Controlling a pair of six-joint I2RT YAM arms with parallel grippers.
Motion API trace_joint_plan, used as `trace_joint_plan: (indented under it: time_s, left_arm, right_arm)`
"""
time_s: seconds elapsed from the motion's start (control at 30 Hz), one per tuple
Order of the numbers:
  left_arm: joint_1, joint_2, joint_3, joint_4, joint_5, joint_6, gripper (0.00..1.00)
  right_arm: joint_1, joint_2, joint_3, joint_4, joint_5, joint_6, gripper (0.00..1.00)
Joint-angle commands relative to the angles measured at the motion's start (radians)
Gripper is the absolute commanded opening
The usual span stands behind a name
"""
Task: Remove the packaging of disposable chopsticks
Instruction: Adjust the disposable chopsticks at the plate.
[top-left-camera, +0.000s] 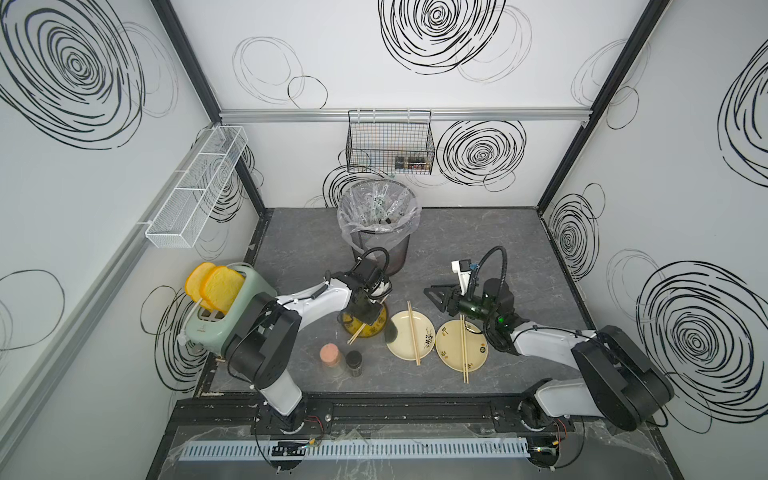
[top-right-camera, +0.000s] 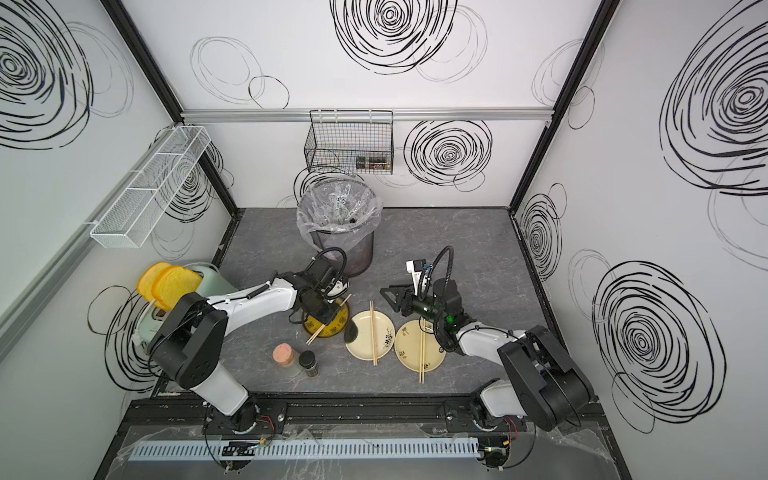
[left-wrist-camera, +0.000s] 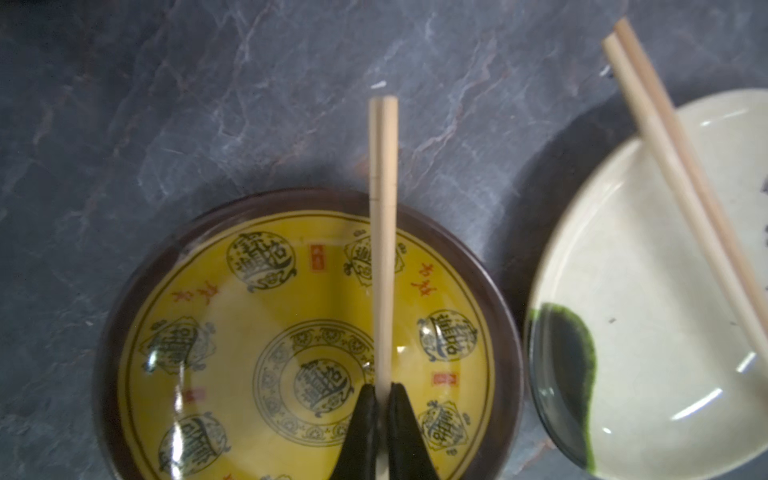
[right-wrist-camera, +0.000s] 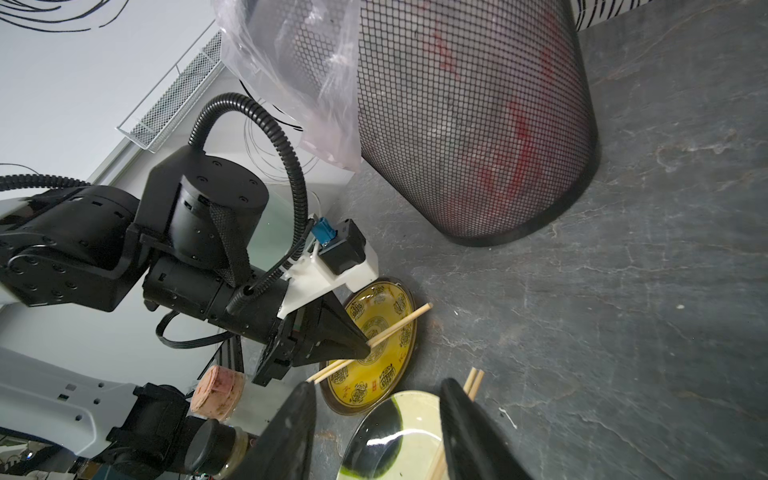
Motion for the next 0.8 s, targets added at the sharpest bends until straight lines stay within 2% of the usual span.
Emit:
trace_joint_plan:
  time_s: [0.0,0.27,0.6,0.67,0.77]
  left_arm:
    - [0.019,-0.037,0.017,-0.026,0.094,0.015,0.0]
    - [0.06,-0.005,-0.017,-0.008,0.147,0.032,0.0]
    - [0.099,0.024,-0.04,0.016,0.148,0.036,0.02]
    - [0.098,0.03,-0.04,0.017,0.144,0.037,0.12]
    - [0.102,0.036,-0.04,0.021,0.137,0.037,0.19]
  right_arm:
    - [0.005,0.007,0.029,0.007,-0.004,0.002,0.51]
    - [0.004,0.003,0.029,0.003,-0.004,0.001,0.51]
    - [0.006,-0.001,0.029,0.001,-0.001,-0.001,0.51]
    - [0.006,-0.001,0.03,0.0,-0.001,-0.001,0.51]
    - [0.005,-0.001,0.029,0.001,-0.001,-0.002,0.51]
